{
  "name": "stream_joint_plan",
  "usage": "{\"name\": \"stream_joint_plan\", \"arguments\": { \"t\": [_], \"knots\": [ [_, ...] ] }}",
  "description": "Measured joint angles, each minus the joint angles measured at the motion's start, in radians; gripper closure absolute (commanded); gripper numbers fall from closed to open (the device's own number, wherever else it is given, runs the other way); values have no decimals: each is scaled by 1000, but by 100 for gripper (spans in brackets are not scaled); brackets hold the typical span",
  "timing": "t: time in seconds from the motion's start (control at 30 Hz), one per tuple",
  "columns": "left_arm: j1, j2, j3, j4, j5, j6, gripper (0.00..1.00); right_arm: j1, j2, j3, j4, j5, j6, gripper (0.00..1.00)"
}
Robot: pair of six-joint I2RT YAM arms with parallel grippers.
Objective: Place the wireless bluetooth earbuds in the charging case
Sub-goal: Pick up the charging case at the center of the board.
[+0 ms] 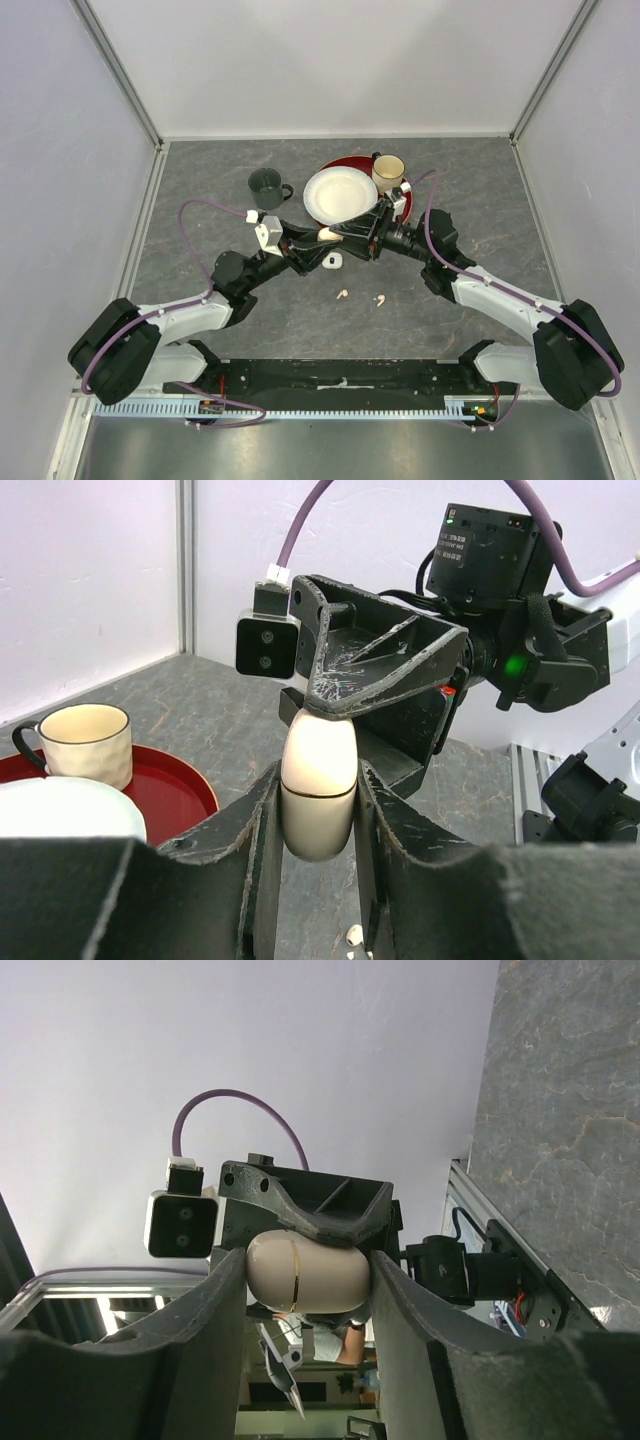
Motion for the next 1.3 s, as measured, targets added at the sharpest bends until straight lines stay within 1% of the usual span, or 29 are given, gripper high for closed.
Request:
{"name": "stream_joint_plan", "arguments": {
  "t": [0.17, 0.23, 0.27, 0.3, 0.33, 0.37, 0.4, 0.43, 0.47, 0.53, 0.57, 0.67, 0.7, 0.77, 0.83, 1.0, 1.17, 1.3],
  "knots": [
    [-5, 8, 0, 24, -7, -2, 62, 0, 2, -18, 50, 0, 30, 89],
    [-8, 13, 0, 34, -8, -2, 66, 0, 3, -21, 61, 0, 37, 88],
    [-9, 15, 0, 39, -8, -2, 69, 0, 4, -22, 65, 0, 38, 88],
    [-9, 17, 0, 42, -9, -2, 76, 0, 6, -22, 68, 0, 40, 89],
    [-9, 18, 0, 45, -9, -2, 80, 0, 6, -22, 69, 0, 42, 88],
    [-9, 18, 0, 46, -8, -3, 84, 0, 6, -22, 69, 0, 43, 87],
    [-10, 18, 0, 46, -9, -4, 91, 0, 6, -22, 70, -1, 44, 85],
    [-10, 18, 0, 47, -10, -5, 95, 0, 6, -22, 71, 0, 44, 80],
    [-10, 18, 0, 47, -10, -5, 98, 0, 6, -22, 71, -2, 44, 70],
    [-10, 18, 0, 47, -9, -5, 98, 0, 6, -22, 71, -2, 40, 57],
    [-10, 19, 0, 47, -8, -5, 98, 0, 6, -22, 69, -2, 35, 45],
    [-10, 23, -2, 45, -6, -5, 98, -3, 4, -21, 61, -3, -5, 29],
    [-10, 23, -5, 45, -7, -6, 98, -3, 2, -21, 53, -3, -21, 27],
    [-10, 23, -14, 47, -6, -5, 98, -2, -12, -13, 4, -2, -97, 22],
    [-10, 21, -30, 47, -4, -5, 98, 1, -42, 8, -82, 9, -187, 20],
    [-16, -30, -99, 52, -7, -3, 98, 3, -146, 129, -322, 70, -501, 17],
    [-16, -92, -142, 51, 27, 47, 98, 3, -225, 213, -426, 79, -749, 15],
    [-16, -114, -165, 51, 55, 75, 98, 13, -225, 226, -507, 72, -880, 15]
  ]
}}
